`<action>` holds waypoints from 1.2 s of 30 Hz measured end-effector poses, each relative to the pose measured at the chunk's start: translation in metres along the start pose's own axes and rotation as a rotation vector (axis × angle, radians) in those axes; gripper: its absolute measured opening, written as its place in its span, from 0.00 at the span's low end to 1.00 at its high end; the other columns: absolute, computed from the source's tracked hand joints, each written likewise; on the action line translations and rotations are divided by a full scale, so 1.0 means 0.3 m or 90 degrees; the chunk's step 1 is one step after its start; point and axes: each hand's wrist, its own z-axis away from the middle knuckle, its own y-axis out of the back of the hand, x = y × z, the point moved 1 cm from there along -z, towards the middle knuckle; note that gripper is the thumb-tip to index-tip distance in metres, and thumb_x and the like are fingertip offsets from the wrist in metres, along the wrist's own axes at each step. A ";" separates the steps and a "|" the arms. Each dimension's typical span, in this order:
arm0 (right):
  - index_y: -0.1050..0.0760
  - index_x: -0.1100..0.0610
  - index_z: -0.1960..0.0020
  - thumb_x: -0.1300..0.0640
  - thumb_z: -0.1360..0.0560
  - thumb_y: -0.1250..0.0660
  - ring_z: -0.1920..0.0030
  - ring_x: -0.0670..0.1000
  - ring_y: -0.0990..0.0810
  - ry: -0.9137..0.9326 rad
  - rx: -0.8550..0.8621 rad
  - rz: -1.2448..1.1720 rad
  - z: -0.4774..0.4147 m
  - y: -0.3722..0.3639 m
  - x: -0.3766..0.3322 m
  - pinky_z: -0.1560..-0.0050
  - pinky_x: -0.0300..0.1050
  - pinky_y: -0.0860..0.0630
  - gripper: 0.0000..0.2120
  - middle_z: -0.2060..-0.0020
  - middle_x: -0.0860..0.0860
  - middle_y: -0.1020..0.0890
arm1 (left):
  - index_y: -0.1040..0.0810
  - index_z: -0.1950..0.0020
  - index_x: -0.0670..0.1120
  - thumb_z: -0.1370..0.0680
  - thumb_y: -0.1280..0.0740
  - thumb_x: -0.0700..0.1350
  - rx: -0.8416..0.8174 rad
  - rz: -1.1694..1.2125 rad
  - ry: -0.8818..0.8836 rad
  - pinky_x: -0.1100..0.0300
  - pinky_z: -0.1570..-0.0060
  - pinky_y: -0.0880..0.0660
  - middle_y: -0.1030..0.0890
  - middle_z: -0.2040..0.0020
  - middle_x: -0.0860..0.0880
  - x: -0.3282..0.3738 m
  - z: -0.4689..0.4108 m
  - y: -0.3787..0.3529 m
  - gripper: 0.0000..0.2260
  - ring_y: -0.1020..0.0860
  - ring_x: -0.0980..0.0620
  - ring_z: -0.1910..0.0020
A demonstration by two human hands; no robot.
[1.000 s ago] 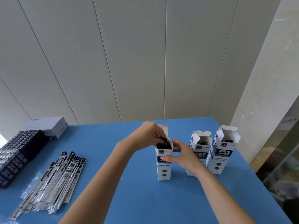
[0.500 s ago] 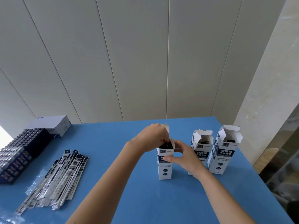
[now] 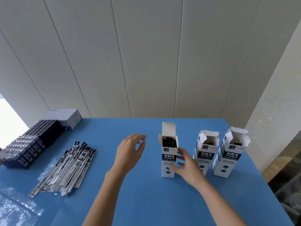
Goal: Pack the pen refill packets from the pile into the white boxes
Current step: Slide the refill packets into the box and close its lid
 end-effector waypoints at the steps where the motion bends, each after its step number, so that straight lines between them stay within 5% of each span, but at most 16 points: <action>1: 0.37 0.53 0.32 0.61 0.30 0.28 0.37 0.49 0.29 -0.015 0.006 0.012 0.006 -0.009 0.014 0.35 0.48 0.29 0.30 0.37 0.47 0.29 | 0.21 0.43 0.49 0.22 0.37 0.44 -0.011 -0.028 0.019 0.64 0.54 0.30 0.20 0.47 0.54 -0.025 0.027 -0.004 0.10 0.23 0.56 0.51; 4: 0.39 0.57 0.31 0.60 0.29 0.30 0.38 0.50 0.29 -0.067 0.047 0.043 0.035 -0.043 0.056 0.38 0.47 0.29 0.30 0.39 0.48 0.30 | 0.22 0.43 0.49 0.22 0.38 0.46 -0.028 -0.085 0.070 0.65 0.56 0.34 0.20 0.47 0.55 -0.085 0.118 -0.012 0.10 0.23 0.54 0.49; 7: 0.35 0.59 0.39 0.60 0.28 0.31 0.51 0.50 0.26 -0.124 0.103 0.074 0.099 -0.091 0.089 0.48 0.46 0.28 0.21 0.46 0.51 0.28 | 0.22 0.43 0.50 0.21 0.39 0.46 -0.041 -0.115 0.116 0.66 0.57 0.34 0.20 0.48 0.55 -0.133 0.217 -0.008 0.09 0.22 0.55 0.49; 11: 0.38 0.51 0.48 0.59 0.27 0.33 0.62 0.42 0.29 -0.102 0.003 0.180 0.210 -0.218 0.121 0.52 0.40 0.30 0.15 0.51 0.48 0.29 | 0.21 0.44 0.50 0.22 0.39 0.46 -0.044 -0.128 0.160 0.64 0.58 0.30 0.19 0.48 0.55 -0.186 0.326 0.022 0.09 0.22 0.54 0.50; 18: 0.35 0.48 0.49 0.57 0.25 0.36 0.53 0.45 0.26 -0.030 -0.092 0.240 0.240 -0.450 0.020 0.51 0.35 0.32 0.10 0.50 0.45 0.27 | 0.22 0.42 0.51 0.21 0.40 0.47 -0.029 -0.141 0.189 0.62 0.52 0.29 0.20 0.45 0.55 -0.313 0.450 0.158 0.11 0.23 0.55 0.46; 26: 0.32 0.49 0.51 0.57 0.25 0.35 0.60 0.42 0.25 -0.016 -0.079 0.187 0.301 -0.878 -0.153 0.61 0.30 0.32 0.06 0.54 0.46 0.23 | 0.23 0.41 0.52 0.21 0.41 0.48 -0.036 -0.156 0.192 0.63 0.51 0.30 0.21 0.44 0.56 -0.576 0.642 0.446 0.11 0.24 0.56 0.44; 36: 0.26 0.57 0.43 0.57 0.23 0.39 0.54 0.49 0.23 -0.077 -0.024 0.141 0.265 -1.158 -0.276 0.52 0.43 0.27 0.10 0.52 0.50 0.21 | 0.22 0.42 0.53 0.21 0.40 0.48 -0.062 -0.140 0.208 0.68 0.56 0.31 0.21 0.45 0.58 -0.846 0.741 0.629 0.10 0.24 0.58 0.48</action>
